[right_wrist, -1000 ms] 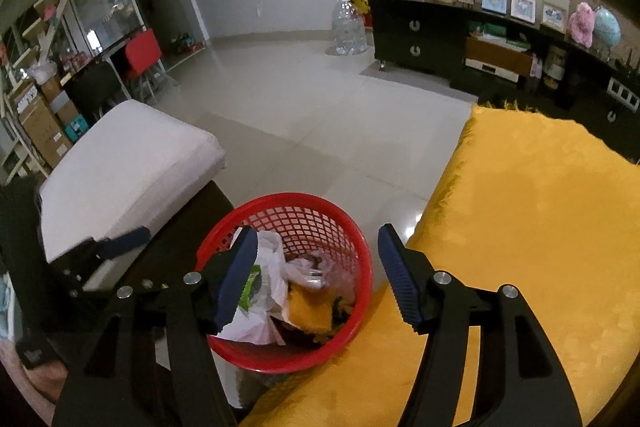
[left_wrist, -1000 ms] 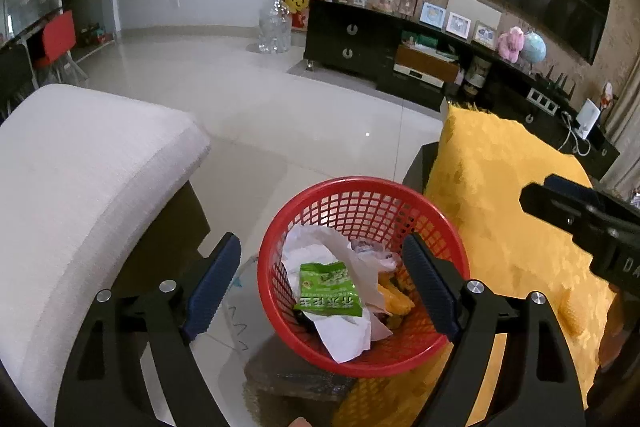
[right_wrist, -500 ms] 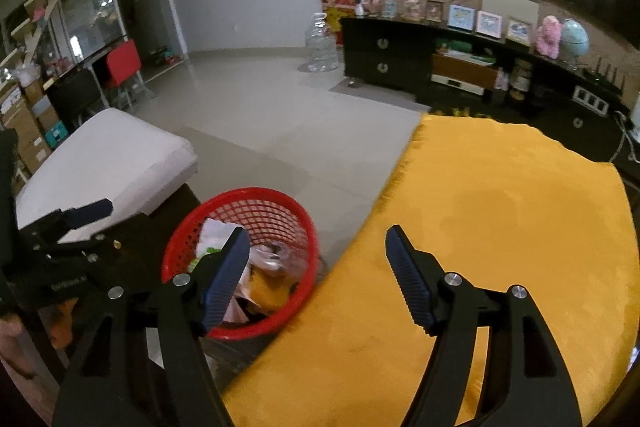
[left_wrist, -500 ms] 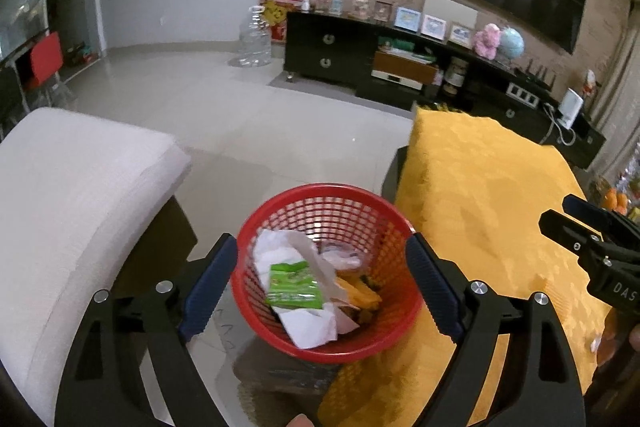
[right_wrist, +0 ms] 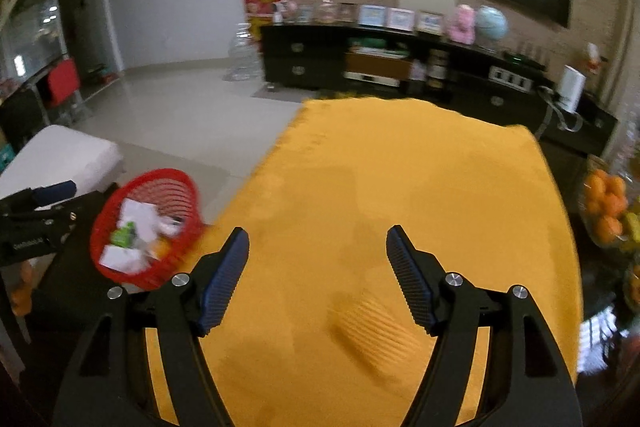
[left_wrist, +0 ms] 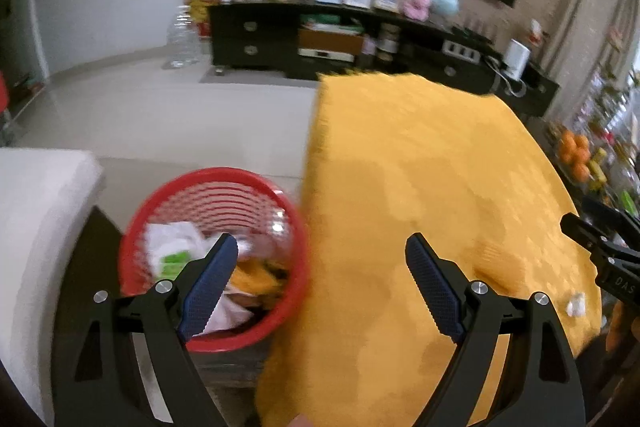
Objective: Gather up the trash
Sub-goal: 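Move both tools back over the table toward the foam net and tissue, then grasp the orange foam net with the left tool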
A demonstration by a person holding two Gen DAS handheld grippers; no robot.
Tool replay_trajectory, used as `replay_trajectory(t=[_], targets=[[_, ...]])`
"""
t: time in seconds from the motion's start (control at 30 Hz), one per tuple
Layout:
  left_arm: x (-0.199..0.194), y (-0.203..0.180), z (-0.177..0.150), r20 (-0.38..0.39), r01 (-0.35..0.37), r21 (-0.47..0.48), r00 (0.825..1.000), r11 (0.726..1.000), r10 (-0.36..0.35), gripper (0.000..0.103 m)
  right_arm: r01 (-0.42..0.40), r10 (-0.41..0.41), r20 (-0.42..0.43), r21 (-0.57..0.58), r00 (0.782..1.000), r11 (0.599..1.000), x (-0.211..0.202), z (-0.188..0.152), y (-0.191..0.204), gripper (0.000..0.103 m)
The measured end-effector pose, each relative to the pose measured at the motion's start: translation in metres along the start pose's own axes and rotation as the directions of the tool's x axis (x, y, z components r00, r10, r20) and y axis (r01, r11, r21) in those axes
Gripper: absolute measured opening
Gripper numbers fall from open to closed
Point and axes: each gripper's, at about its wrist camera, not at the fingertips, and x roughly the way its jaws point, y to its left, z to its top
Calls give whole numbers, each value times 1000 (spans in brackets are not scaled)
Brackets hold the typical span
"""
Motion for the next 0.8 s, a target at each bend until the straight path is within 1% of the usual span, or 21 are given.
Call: replay_trajectory(t=[0.13, 0.23, 0.33, 0.47, 0.6, 0.67, 0.8], targets=[[19, -39, -4, -50, 57, 75, 997, 996, -53, 83, 74, -72, -26, 49, 997, 996, -13, -30, -40, 69], [32, -63, -9, -89, 91, 112, 993, 990, -81, 83, 129, -124, -51, 109, 991, 986, -20, -50, -72, 69], [42, -89, -13, -119, 124, 163, 987, 979, -106, 83, 177, -169, -65, 170, 984, 969, -30, -70, -100, 69], [57, -125, -18, -161, 178, 221, 977, 959, -144, 83, 222, -210, -76, 221, 975, 950, -41, -88, -124, 69], [72, -152, -24, -203, 231, 251, 962, 940, -183, 83, 240, -223, -92, 261, 970, 935, -47, -100, -143, 69], [82, -165, -26, -230, 274, 260, 949, 926, -217, 83, 246, -227, -98, 277, 969, 929, -50, -105, -150, 69], [102, -184, -31, -279, 313, 277, 931, 909, -235, 83, 241, -217, -110, 310, 970, 920, -53, -113, -161, 69]])
